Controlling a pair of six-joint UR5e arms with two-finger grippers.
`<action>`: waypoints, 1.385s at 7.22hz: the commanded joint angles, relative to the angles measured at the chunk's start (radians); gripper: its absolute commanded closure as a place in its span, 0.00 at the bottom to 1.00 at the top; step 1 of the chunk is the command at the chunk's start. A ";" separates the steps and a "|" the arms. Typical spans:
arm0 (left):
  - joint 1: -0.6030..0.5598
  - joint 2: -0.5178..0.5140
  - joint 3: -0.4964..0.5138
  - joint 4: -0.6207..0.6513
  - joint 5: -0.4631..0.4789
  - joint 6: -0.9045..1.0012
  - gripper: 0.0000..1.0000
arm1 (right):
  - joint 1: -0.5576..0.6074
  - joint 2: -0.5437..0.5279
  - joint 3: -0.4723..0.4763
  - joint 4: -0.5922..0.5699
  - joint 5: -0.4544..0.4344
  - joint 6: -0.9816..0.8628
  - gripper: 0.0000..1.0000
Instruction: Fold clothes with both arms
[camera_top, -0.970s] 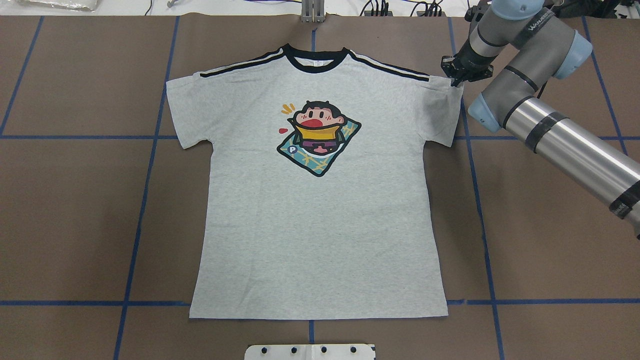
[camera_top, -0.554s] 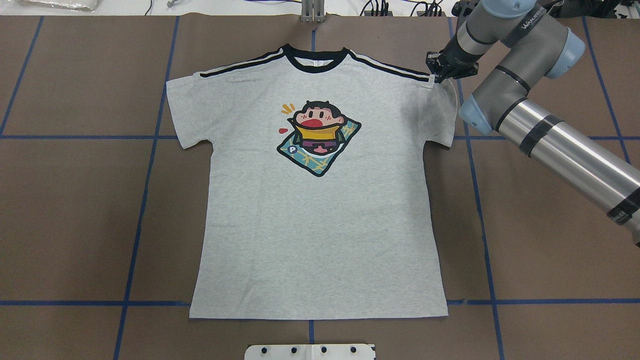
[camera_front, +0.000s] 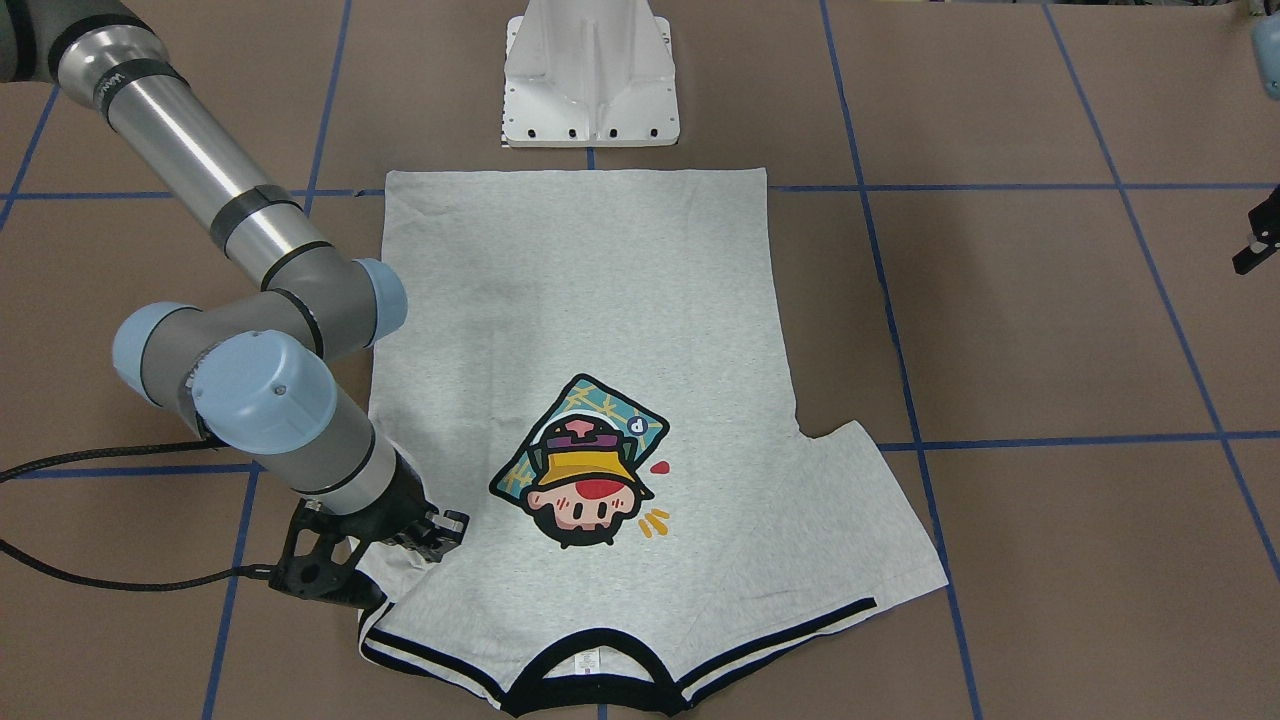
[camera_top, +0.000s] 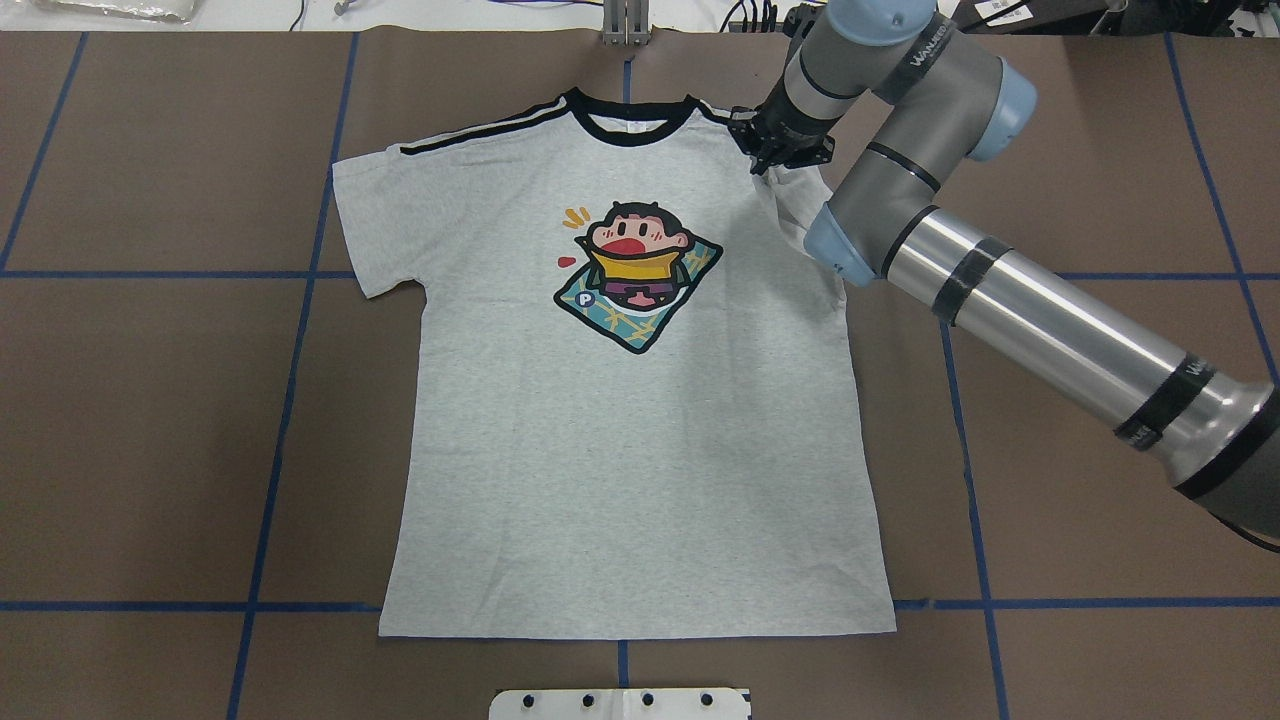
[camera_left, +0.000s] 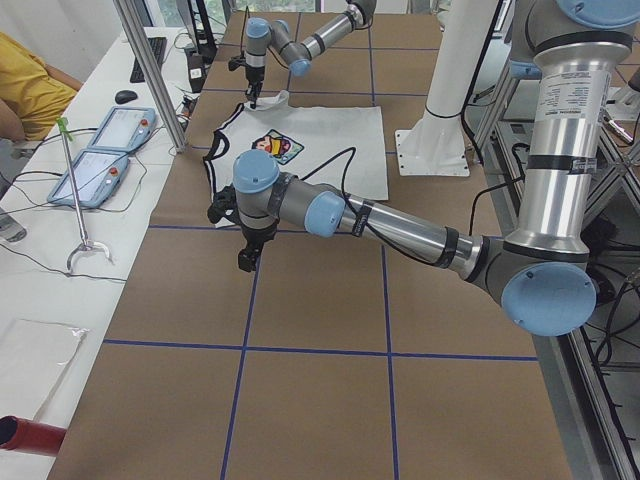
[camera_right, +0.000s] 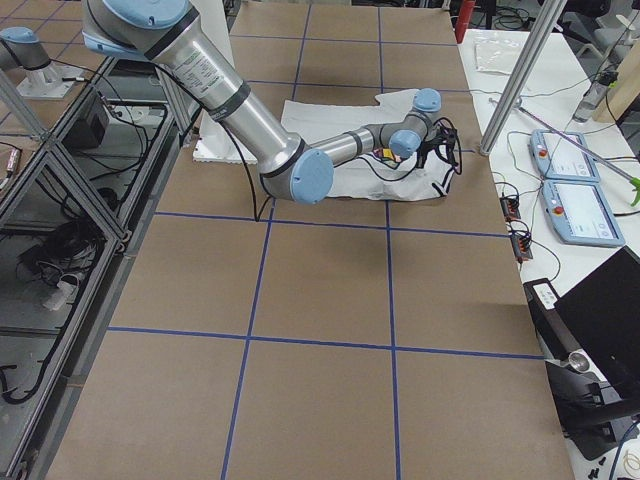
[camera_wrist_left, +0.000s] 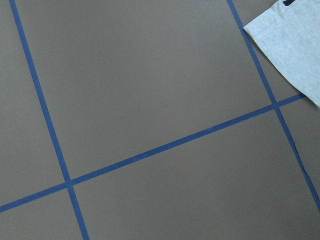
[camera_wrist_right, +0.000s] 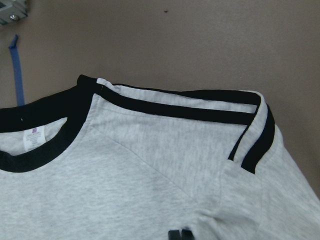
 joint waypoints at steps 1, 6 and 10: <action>0.000 -0.001 -0.003 0.000 0.000 0.000 0.00 | -0.021 0.070 -0.106 0.002 -0.067 0.014 1.00; 0.003 -0.003 -0.010 -0.001 -0.009 -0.003 0.00 | -0.033 0.117 -0.195 0.012 -0.144 0.038 1.00; 0.025 -0.072 0.025 -0.029 0.001 -0.053 0.00 | -0.026 0.128 -0.125 0.046 -0.140 0.158 0.00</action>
